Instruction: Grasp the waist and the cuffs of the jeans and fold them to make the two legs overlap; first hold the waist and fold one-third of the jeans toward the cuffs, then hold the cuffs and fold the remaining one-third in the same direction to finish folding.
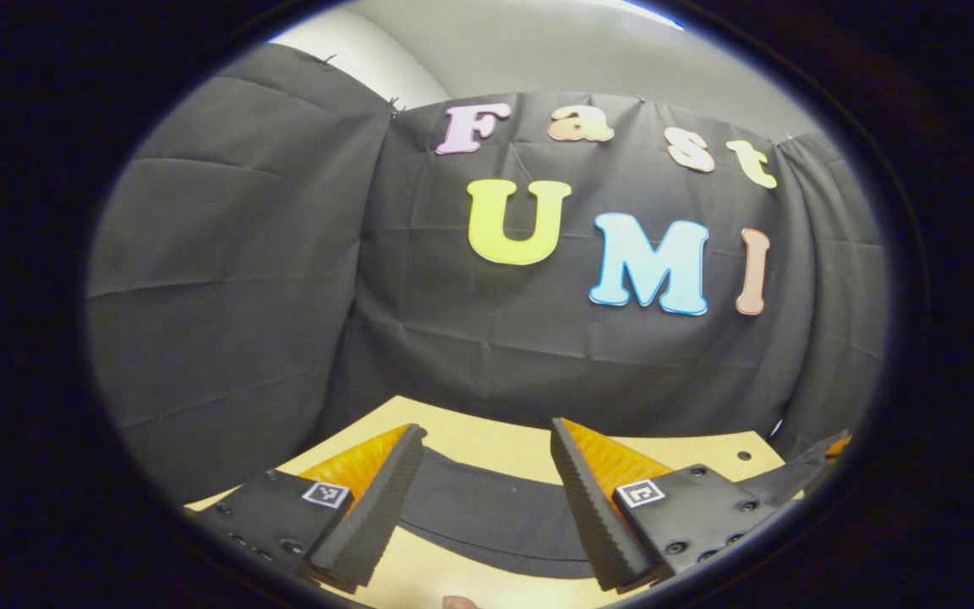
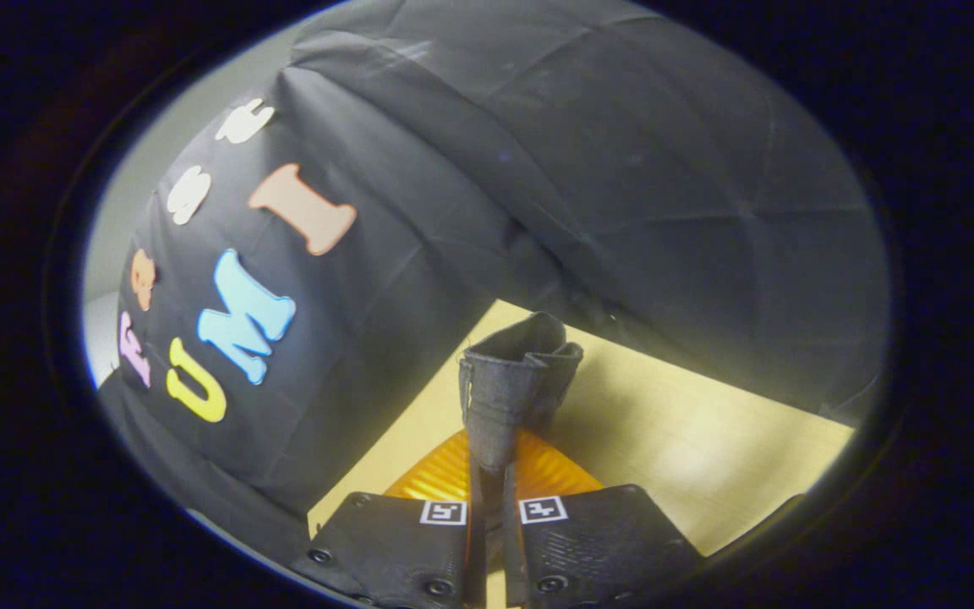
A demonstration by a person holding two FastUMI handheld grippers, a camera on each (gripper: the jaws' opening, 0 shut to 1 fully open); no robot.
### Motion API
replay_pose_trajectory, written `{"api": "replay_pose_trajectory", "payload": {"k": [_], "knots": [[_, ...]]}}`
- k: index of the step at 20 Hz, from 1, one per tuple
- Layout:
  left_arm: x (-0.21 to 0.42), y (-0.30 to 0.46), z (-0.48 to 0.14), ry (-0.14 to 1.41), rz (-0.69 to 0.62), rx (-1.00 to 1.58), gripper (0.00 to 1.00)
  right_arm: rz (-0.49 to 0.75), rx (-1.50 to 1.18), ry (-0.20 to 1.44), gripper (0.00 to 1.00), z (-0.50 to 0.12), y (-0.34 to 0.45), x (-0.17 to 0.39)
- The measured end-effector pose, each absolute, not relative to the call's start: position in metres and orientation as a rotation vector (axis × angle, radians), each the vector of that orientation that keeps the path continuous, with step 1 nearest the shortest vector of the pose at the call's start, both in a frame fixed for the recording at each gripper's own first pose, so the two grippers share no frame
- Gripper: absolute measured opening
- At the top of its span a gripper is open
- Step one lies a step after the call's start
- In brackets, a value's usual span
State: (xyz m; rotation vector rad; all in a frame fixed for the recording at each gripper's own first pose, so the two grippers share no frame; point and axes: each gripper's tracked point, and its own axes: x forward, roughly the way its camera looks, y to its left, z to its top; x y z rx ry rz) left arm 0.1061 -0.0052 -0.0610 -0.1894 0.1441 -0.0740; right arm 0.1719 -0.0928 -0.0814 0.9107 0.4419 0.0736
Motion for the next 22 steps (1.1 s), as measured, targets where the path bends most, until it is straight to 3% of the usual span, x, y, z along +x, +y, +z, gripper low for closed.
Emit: {"api": "replay_pose_trajectory", "payload": {"k": [5, 9, 10, 11, 17, 18, 19, 22], "knots": [[0.100, -0.007, -0.059, 0.131, -0.113, -0.208, 0.98, 0.233, 0.725, 0.291, 0.07, -0.003, -0.009, 0.154], [0.103, -0.001, -0.065, 0.141, -0.126, -0.235, 1.00, 0.334, 0.525, 0.236, 0.07, 0.018, 0.079, 0.135], [0.104, 0.001, -0.067, 0.144, -0.128, -0.241, 0.94, 0.361, 0.499, 0.231, 0.07, 0.021, 0.099, 0.131], [0.102, 0.005, -0.069, 0.149, -0.129, -0.251, 1.00, 0.388, 0.489, 0.229, 0.07, 0.020, 0.117, 0.128], [0.105, 0.039, -0.095, 0.193, -0.106, -0.335, 0.98, 0.492, 0.385, 0.332, 0.07, -0.048, 0.218, 0.114], [0.103, 0.044, -0.100, 0.199, -0.102, -0.344, 0.97, 0.507, 0.357, 0.357, 0.02, -0.065, 0.232, 0.113], [0.101, 0.049, -0.105, 0.207, -0.096, -0.347, 0.97, 0.521, 0.324, 0.390, 0.08, -0.084, 0.246, 0.110], [0.093, 0.061, -0.119, 0.229, -0.078, -0.351, 0.98, 0.554, 0.239, 0.465, 0.09, -0.126, 0.267, 0.101]]}}
